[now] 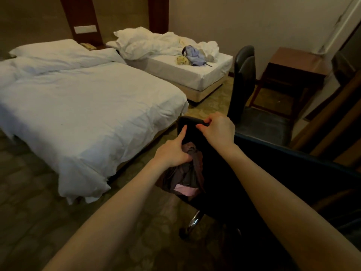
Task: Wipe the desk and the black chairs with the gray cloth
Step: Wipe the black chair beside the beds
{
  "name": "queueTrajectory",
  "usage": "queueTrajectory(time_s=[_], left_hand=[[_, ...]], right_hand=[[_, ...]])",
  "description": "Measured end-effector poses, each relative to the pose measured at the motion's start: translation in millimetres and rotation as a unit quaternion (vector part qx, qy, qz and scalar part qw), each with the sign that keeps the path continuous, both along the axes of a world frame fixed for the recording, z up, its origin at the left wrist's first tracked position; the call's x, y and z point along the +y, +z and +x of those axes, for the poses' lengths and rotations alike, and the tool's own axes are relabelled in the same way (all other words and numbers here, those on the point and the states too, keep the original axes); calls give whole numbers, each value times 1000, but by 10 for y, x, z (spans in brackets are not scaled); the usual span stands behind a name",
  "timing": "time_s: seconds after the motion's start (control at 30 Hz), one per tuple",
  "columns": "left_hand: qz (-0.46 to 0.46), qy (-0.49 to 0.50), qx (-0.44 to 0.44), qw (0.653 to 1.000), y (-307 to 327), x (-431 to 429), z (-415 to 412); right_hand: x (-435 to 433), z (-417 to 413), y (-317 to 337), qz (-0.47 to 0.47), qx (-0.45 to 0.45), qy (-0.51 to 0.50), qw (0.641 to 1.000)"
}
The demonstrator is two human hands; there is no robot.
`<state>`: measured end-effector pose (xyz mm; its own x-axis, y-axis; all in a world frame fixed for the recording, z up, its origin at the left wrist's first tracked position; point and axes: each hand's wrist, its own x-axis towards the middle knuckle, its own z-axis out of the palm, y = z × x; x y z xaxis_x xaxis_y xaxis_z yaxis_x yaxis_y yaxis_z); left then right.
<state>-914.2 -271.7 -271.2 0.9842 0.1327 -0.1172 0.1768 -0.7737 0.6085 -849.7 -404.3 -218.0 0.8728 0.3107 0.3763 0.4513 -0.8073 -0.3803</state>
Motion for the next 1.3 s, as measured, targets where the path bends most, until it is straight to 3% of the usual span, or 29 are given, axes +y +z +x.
queueTrajectory(time_s=[0.27,0.63,1.1,1.3], left_hand=[[-5,-16,6,1000,19,485,488],[45,-153,17,987,182,1399,1179],[-36,-217,8,975,98,1838,2418],[27,-271,-11,962,141,2109,3143]], right_hand=[[588,334,-103,-9,-28,-27,999],[1363,773,-69,-16,-20,-123,992],[2209,1761,-79,-54,-36,-233,970],[2490,2423,-58,-72,-23,-278,958]])
